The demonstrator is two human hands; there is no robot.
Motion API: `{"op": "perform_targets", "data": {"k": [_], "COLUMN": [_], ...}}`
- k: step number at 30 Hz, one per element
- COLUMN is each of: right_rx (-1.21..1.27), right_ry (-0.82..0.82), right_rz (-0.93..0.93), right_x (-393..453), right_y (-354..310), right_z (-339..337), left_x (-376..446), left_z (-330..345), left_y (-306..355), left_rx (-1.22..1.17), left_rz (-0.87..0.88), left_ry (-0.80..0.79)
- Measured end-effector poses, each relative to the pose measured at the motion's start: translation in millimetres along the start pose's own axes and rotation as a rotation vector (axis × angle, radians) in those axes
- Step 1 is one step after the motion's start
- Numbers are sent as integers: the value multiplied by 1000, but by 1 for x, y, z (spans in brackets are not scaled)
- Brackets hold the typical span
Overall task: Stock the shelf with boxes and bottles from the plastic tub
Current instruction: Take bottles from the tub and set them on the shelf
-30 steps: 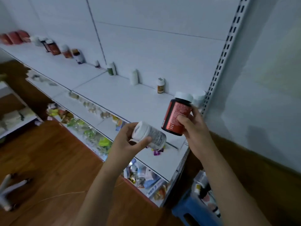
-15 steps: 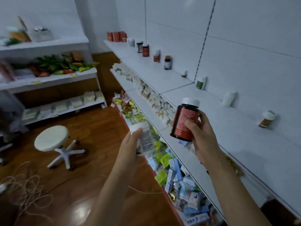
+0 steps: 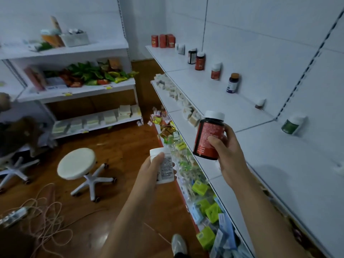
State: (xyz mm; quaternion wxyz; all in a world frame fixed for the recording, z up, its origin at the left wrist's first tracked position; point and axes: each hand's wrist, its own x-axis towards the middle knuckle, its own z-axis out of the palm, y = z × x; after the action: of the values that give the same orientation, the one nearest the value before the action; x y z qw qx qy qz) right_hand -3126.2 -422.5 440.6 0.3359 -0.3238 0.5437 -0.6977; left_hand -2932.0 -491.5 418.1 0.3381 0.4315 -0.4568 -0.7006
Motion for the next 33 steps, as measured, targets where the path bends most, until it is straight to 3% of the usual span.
{"op": "perform_targets", "data": {"k": [9,20,33], "right_rx": [-18,-90,-192], "right_ry": [-5,41,367], "right_rz": [18,89,-43], "right_x": [180,317,496], "right_y": [6,47,65], "right_z": [18,62,144], "left_x": [161,316,551], "left_z": [22,5,-16], "left_y": [70,99,206], "left_rx": [141,137,254], "left_rz": [63,29,120], "left_ry": [9,6,-379]}}
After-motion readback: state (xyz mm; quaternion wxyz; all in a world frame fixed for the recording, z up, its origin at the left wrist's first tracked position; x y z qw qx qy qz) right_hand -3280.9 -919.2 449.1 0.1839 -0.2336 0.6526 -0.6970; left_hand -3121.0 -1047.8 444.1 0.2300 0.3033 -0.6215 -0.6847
